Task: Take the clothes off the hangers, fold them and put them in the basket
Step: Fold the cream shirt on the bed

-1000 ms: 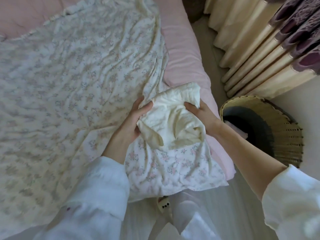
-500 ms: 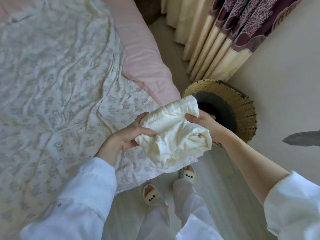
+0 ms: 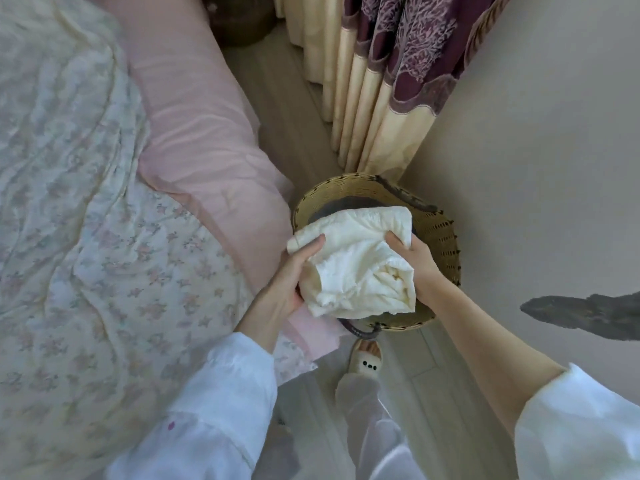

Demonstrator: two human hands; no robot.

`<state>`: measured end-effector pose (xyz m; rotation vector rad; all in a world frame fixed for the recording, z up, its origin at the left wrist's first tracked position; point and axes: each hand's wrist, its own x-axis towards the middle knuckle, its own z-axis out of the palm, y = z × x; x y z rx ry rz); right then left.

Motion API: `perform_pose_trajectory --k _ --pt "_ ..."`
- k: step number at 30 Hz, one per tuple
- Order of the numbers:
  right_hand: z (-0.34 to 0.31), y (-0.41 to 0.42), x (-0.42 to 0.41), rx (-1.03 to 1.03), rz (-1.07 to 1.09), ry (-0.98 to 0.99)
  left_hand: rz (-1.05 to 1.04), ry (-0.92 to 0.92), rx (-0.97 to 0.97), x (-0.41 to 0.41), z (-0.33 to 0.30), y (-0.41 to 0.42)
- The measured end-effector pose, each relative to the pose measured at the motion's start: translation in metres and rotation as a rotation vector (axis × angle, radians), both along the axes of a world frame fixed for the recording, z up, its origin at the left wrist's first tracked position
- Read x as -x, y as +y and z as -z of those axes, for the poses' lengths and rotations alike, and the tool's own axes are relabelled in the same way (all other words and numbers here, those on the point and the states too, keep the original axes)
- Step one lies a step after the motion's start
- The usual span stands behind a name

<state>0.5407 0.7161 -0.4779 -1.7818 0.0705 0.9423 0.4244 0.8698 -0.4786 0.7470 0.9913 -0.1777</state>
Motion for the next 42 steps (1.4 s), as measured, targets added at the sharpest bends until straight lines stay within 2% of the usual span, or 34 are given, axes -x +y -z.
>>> perform_pose_trajectory --k 3,6,9,11,14,19,22,25,28,30,31,33,35,36,37,38,39,40,42 --pt "0.030 -0.024 -0.045 0.071 0.031 -0.017 0.201 0.034 -0.259 -0.048 0.029 -0.036" --pt "0.059 -0.042 -0.072 0.125 -0.133 0.077 0.288 0.065 -0.470 -0.079 0.061 -0.052" --pt "0.102 -0.056 -0.083 0.143 -0.259 0.277 0.378 0.043 -0.524 -0.090 0.108 -0.052" --pt "0.140 -0.059 -0.083 0.152 -0.314 0.297 0.441 0.075 -0.514 -0.093 0.144 -0.047" --pt "0.211 -0.054 -0.081 0.269 -0.358 0.169 0.544 0.128 -0.555 -0.101 0.208 -0.037" --pt "0.353 -0.036 -0.075 0.444 -0.293 0.021 0.755 0.182 -0.739 -0.131 0.335 -0.024" --pt "0.414 -0.028 -0.080 0.520 -0.306 -0.005 0.761 0.257 -0.791 -0.146 0.398 -0.021" --pt "0.466 -0.028 -0.085 0.516 -0.332 0.053 0.738 0.348 -0.746 -0.149 0.454 -0.019" --pt "0.489 -0.029 -0.092 0.507 -0.353 0.128 0.619 0.416 -0.677 -0.146 0.477 -0.016" --pt "0.489 -0.032 -0.097 0.500 -0.351 0.155 0.603 0.484 -0.735 -0.143 0.474 -0.019" --pt "0.484 -0.034 -0.099 0.527 -0.326 0.145 0.654 0.505 -0.848 -0.141 0.470 -0.021" --pt "0.465 -0.038 -0.100 0.708 -0.310 -0.035 0.951 0.467 -1.275 -0.134 0.456 -0.026" --pt "0.446 -0.039 -0.095 0.839 -0.423 -0.366 1.209 0.207 -1.758 -0.136 0.452 -0.029" --pt "0.445 -0.038 -0.093 0.825 -0.494 -0.547 1.262 0.023 -1.893 -0.139 0.451 -0.030" --pt "0.442 -0.035 -0.094 0.760 -0.541 -0.703 1.351 -0.116 -1.916 -0.145 0.448 -0.030" --pt "0.441 -0.031 -0.098 0.679 -0.576 -0.833 1.465 -0.195 -1.843 -0.149 0.446 -0.029" --pt "0.440 -0.029 -0.106 0.609 -0.644 -0.850 1.579 -0.174 -1.674 -0.153 0.444 -0.028" --pt "0.439 -0.028 -0.112 0.564 -0.741 -0.776 1.694 -0.079 -1.494 -0.154 0.444 -0.027" --pt "0.446 -0.032 -0.116 0.583 -0.996 -0.501 1.786 0.029 -1.401 -0.146 0.449 -0.025"
